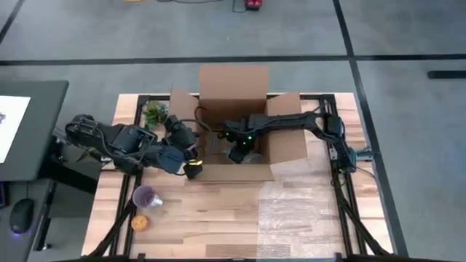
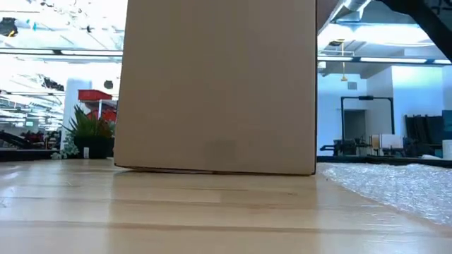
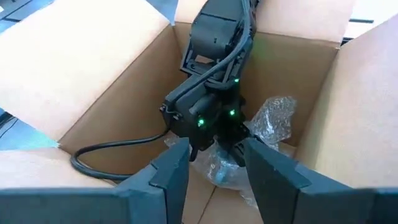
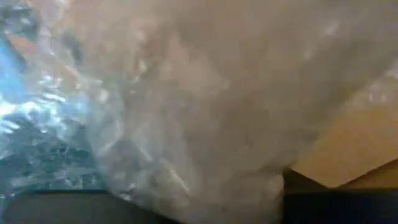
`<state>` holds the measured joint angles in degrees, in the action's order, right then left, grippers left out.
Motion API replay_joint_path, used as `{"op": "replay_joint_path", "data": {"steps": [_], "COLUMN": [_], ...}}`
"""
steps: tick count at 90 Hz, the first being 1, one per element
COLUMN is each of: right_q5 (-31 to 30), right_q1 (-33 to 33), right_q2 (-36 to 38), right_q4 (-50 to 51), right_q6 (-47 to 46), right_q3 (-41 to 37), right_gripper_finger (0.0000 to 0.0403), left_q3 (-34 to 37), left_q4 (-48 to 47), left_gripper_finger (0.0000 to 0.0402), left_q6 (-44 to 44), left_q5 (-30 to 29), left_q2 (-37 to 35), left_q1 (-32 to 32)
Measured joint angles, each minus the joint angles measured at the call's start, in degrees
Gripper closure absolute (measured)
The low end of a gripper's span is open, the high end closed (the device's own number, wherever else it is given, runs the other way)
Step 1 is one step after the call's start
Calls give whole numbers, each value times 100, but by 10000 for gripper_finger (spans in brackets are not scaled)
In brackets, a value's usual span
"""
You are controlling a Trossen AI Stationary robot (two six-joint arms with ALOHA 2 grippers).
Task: Wrap mug
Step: Put the wrapped blue mug into the box
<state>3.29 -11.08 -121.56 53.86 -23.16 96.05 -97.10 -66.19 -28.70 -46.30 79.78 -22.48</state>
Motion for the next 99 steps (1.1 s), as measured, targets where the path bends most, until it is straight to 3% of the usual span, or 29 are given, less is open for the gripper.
{"op": "replay_joint_path", "data": {"steps": [18, 29, 72, 99], "right_q5": [-89, -82, -47, -43], "right_q1": [-183, -301, -449, -427], "right_q2": [393, 702, 1859, 1761], "right_q4": [23, 163, 403, 431], "right_q6": [124, 151, 225, 154], "right_q3": [381, 511, 566, 495], "right_gripper_finger": [177, 143, 138, 144], "left_q3": [0, 0, 0, 0], "left_q4": [-1, 2, 17, 15], "left_gripper_finger": [267, 267, 267, 267], "left_q6": [-3, -3, -53, -64], "left_q5": [0, 1, -48, -52], "left_q2": [-2, -9, -26, -26], "left_q1": [-6, -5, -4, -4]}}
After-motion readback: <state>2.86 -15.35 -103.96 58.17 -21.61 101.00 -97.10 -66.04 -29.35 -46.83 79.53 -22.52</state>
